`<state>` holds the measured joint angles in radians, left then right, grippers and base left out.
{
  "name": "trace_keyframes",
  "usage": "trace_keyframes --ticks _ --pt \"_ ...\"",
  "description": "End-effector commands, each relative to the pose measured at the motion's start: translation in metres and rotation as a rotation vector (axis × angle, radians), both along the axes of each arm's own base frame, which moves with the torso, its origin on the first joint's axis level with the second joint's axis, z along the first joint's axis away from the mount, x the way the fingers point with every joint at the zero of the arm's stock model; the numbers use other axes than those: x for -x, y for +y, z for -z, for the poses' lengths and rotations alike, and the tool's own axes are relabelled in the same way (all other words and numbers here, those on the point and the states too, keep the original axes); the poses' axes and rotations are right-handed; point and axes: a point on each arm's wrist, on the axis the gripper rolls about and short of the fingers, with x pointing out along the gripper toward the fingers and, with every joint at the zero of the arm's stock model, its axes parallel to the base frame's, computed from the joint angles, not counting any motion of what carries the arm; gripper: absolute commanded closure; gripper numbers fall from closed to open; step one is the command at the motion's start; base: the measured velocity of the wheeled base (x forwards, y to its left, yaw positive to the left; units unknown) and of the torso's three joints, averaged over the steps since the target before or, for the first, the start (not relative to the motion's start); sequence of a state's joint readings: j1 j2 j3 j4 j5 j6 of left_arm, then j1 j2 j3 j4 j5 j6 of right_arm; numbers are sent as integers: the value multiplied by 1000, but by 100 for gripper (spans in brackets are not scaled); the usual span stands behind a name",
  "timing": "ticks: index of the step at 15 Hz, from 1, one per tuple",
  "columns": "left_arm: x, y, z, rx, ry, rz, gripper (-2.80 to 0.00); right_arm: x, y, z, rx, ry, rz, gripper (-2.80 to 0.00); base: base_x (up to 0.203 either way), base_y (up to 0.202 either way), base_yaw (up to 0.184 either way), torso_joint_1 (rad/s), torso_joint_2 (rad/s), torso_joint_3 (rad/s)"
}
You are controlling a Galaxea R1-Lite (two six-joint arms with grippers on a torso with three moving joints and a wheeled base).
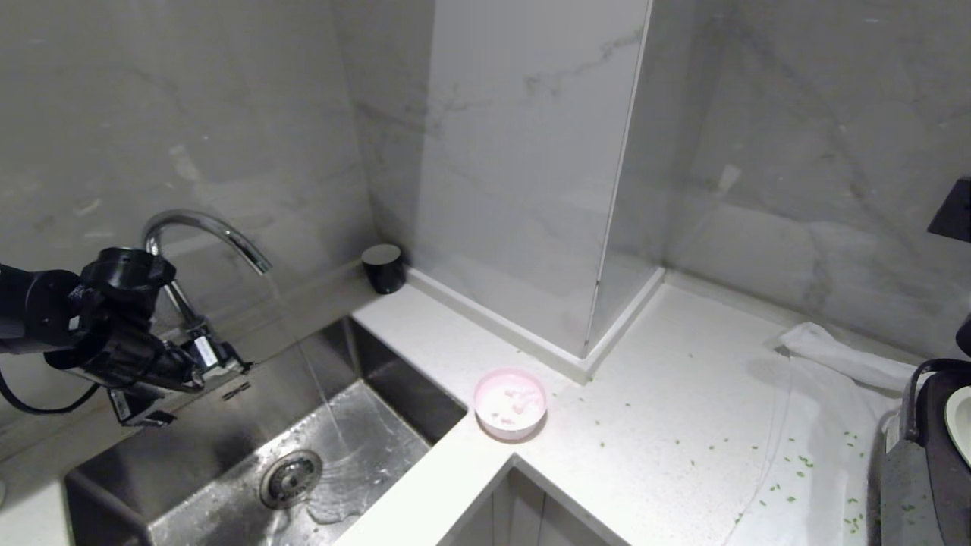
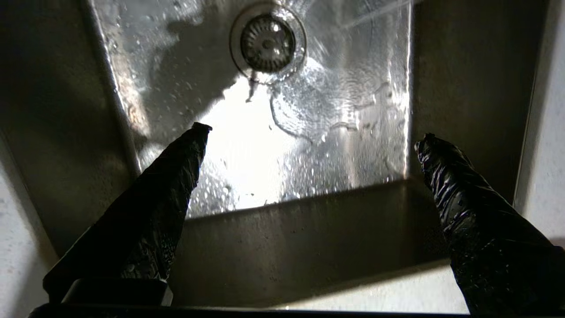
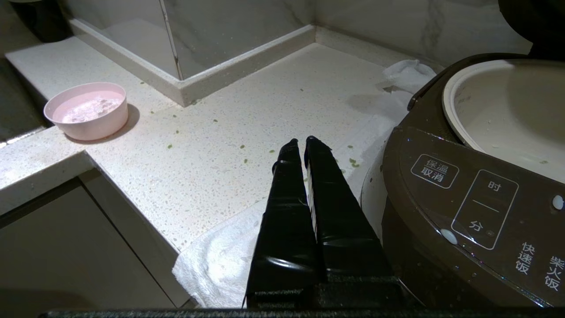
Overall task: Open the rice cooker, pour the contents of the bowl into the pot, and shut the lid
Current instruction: Turn off the tap
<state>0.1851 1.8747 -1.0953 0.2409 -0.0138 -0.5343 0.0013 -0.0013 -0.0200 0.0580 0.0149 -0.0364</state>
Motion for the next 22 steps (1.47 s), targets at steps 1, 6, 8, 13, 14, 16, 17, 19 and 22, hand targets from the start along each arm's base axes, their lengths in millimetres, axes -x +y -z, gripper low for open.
trace_keyframes --ticks 1,6,8,13,14,16,17,19,22 --pt "-7 23 12 4 16 -67 0 0 0 0 0 1 -1 0 0 0 0 0 0 0" --pt "-29 51 24 3 13 -123 0 0 0 0 0 0 -1 0 0 0 0 0 0 0" --pt "-42 55 28 5 1 -122 0 0 0 0 0 2 -1 0 0 0 0 0 0 0" --pt "-62 68 36 1 -18 -144 0 0 0 0 0 2 -1 0 0 0 0 0 0 0" --pt "-64 70 37 0 -18 -147 0 0 0 0 0 1 -2 0 0 0 0 0 0 0" --pt "-70 76 44 1 -16 -157 0 0 0 0 0 2 -1 0 0 0 0 0 0 0" --pt "-72 77 45 2 -16 -161 0 0 0 0 0 2 -1 0 0 0 0 0 0 0" --pt "-75 83 47 0 -22 -174 0 0 0 0 0 2 -1 0 0 0 0 0 0 0" --pt "-80 94 51 3 -30 -216 0 0 0 0 -1 2 -1 0 0 0 0 0 0 0"
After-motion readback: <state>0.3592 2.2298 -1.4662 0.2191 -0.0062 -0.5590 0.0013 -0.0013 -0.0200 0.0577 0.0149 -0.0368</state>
